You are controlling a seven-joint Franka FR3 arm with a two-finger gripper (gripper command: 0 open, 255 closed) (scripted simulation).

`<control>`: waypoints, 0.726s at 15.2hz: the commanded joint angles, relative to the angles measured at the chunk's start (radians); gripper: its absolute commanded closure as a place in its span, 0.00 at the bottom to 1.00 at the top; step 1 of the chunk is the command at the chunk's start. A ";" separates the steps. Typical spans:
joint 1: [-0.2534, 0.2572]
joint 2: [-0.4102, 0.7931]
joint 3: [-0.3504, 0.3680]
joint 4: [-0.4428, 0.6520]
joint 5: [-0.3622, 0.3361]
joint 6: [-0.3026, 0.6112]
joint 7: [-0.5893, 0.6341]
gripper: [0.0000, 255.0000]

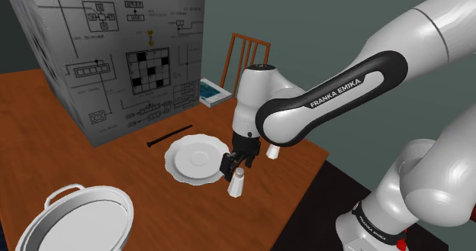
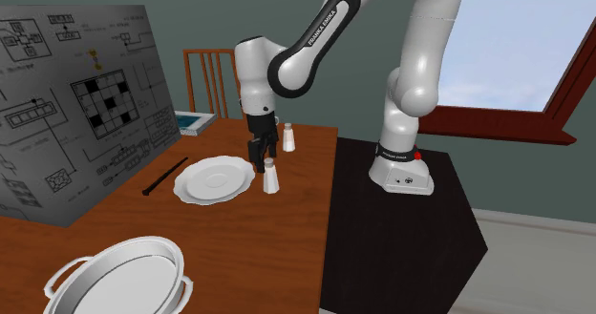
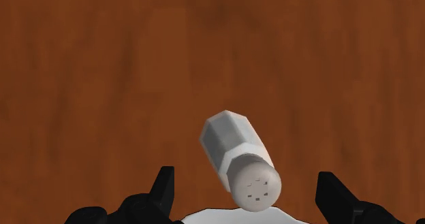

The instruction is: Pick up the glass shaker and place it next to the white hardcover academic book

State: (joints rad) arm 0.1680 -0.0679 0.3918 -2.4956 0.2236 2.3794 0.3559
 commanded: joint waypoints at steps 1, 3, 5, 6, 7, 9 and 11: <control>0.000 0.000 0.000 0.000 0.000 0.000 0.000 0.00; 0.000 0.000 0.000 0.000 0.000 0.000 0.000 1.00; 0.000 0.000 0.000 0.000 0.000 0.000 0.000 1.00; 0.000 0.000 0.000 0.000 0.000 0.000 0.000 1.00; 0.000 0.000 0.000 0.000 0.000 0.000 0.000 1.00; 0.000 0.000 0.000 0.000 0.000 0.000 0.000 1.00; 0.000 0.000 0.000 0.000 0.000 0.000 0.000 1.00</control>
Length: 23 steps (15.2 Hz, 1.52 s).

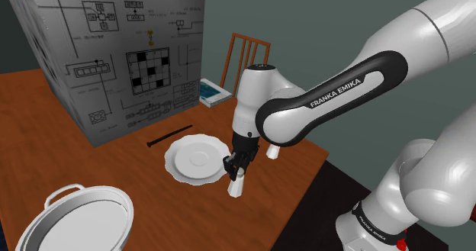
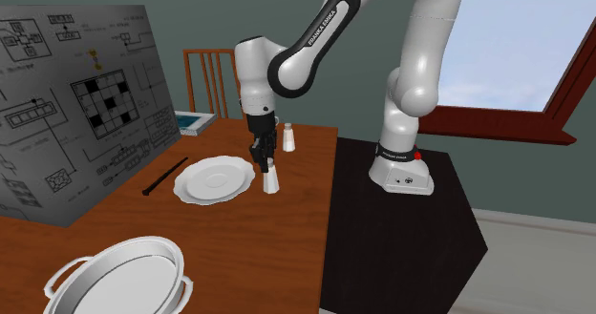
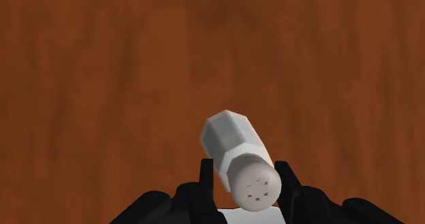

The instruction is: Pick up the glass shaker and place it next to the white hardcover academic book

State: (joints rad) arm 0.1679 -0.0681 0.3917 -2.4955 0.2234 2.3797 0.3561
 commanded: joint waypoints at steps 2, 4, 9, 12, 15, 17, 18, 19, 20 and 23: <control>0.000 -0.011 -0.001 0.004 0.003 -0.015 -0.001 1.00; 0.000 -0.034 -0.003 0.013 0.007 -0.046 -0.003 1.00; 0.000 -0.085 -0.009 0.038 0.016 -0.121 -0.004 1.00; 0.000 -0.113 -0.013 0.056 0.019 -0.166 -0.005 1.00; 0.000 -0.138 -0.018 0.076 0.021 -0.211 -0.004 1.00; 0.000 -0.154 -0.021 0.090 0.022 -0.240 -0.003 1.00; 0.000 -0.161 -0.023 0.097 0.022 -0.255 -0.003 1.00; 0.000 -0.168 -0.025 0.105 0.023 -0.270 -0.002 1.00; 0.000 -0.175 -0.026 0.113 0.023 -0.284 -0.001 1.00; -0.001 -0.194 -0.031 0.138 0.022 -0.327 0.001 1.00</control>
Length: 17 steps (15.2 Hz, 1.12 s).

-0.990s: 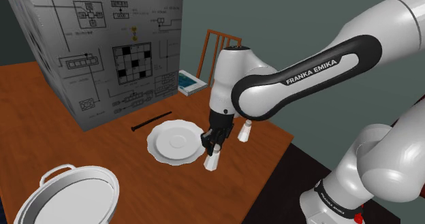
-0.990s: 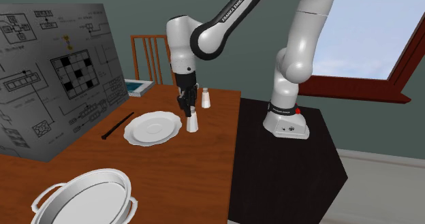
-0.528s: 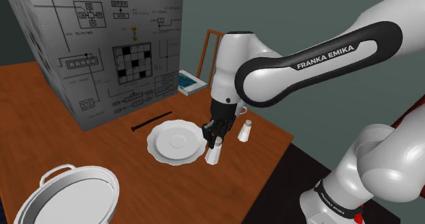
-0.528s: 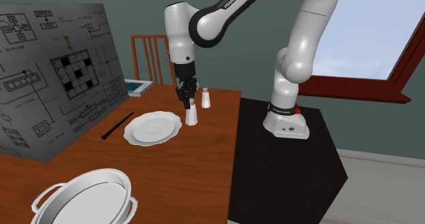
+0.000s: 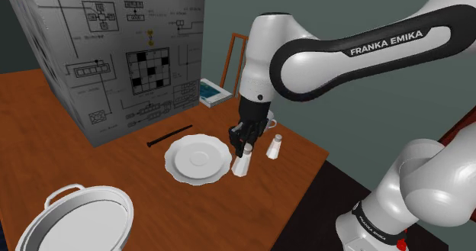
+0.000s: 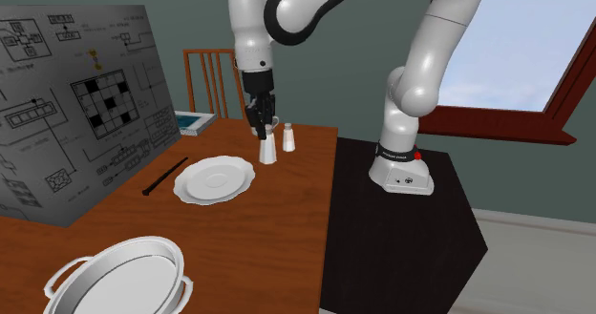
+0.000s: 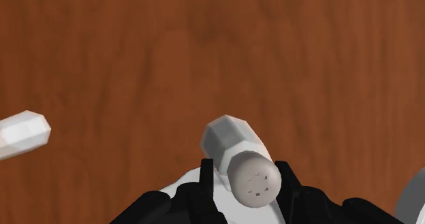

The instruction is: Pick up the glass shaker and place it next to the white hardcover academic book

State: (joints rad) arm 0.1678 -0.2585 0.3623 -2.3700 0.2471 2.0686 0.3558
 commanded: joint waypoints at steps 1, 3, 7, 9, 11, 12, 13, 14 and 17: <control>-0.001 -0.010 -0.004 0.021 -0.001 -0.031 0.002 1.00; -0.002 -0.020 -0.007 0.039 -0.002 -0.059 0.003 1.00; -0.003 -0.039 -0.013 0.077 -0.004 -0.115 0.007 1.00; -0.003 -0.046 -0.016 0.097 -0.005 -0.143 0.010 1.00; -0.004 -0.053 -0.019 0.118 -0.006 -0.171 0.012 1.00; -0.005 -0.056 -0.021 0.129 -0.007 -0.184 0.013 1.00; -0.005 -0.057 -0.021 0.131 -0.007 -0.187 0.013 1.00; -0.016 -0.044 -0.034 0.136 -0.016 -0.183 -0.007 1.00; -0.048 0.000 -0.073 0.159 -0.044 -0.173 -0.066 1.00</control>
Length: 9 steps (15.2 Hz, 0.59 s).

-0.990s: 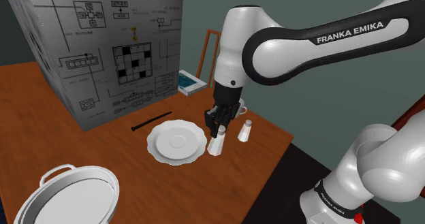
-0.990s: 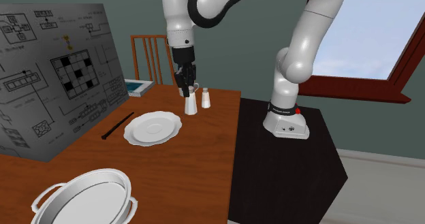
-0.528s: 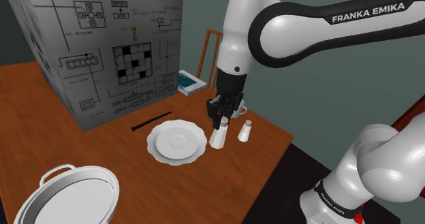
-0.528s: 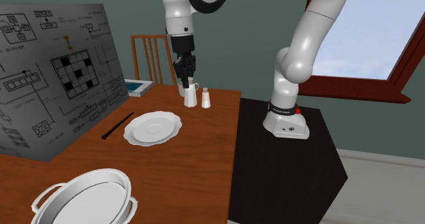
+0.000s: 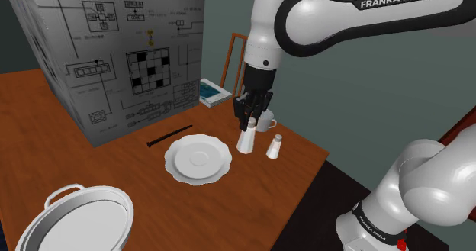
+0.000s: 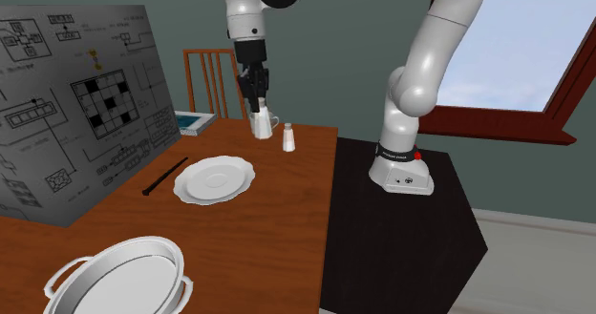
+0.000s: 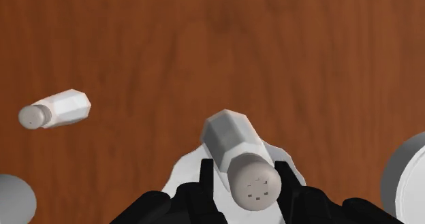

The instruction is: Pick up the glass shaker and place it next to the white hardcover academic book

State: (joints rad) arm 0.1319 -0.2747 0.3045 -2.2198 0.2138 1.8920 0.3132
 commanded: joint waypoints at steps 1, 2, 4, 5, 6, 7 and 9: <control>-0.023 0.033 -0.027 0.019 -0.019 0.006 -0.043 1.00; -0.034 0.050 -0.039 0.030 -0.028 0.009 -0.061 1.00; -0.055 0.086 -0.063 0.055 -0.045 0.014 -0.098 1.00; -0.065 0.105 -0.074 0.070 -0.054 0.016 -0.116 1.00; -0.075 0.125 -0.085 0.085 -0.062 0.017 -0.134 1.00; -0.085 0.146 -0.096 0.102 -0.069 0.019 -0.151 1.00; -0.105 0.189 -0.117 0.139 -0.084 0.020 -0.185 1.00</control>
State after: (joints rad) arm 0.0388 -0.1138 0.1998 -2.1086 0.1401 1.9144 0.1478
